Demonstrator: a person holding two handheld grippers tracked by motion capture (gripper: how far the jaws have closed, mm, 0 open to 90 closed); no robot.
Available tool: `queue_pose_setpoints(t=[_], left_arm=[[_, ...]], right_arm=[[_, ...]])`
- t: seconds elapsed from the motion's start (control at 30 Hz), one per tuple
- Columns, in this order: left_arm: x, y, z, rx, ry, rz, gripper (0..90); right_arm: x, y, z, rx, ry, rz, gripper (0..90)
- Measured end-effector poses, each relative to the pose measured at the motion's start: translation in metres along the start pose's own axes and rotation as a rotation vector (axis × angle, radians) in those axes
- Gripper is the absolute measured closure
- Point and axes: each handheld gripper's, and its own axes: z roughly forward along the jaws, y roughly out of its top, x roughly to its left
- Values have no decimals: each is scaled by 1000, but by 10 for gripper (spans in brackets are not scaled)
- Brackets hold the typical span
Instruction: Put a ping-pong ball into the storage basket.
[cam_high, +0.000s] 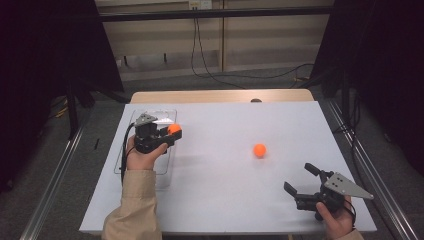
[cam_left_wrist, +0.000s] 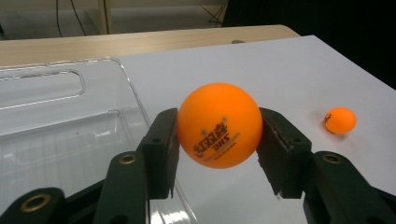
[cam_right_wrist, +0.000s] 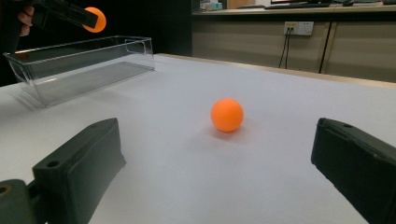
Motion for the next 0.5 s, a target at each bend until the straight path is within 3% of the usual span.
queue_pose_setpoints(t=[0.5], left_arm=[[5,-1,-2,-5,25,-6,507]], right_arm=[[0,0,0,0,1,-1,13]])
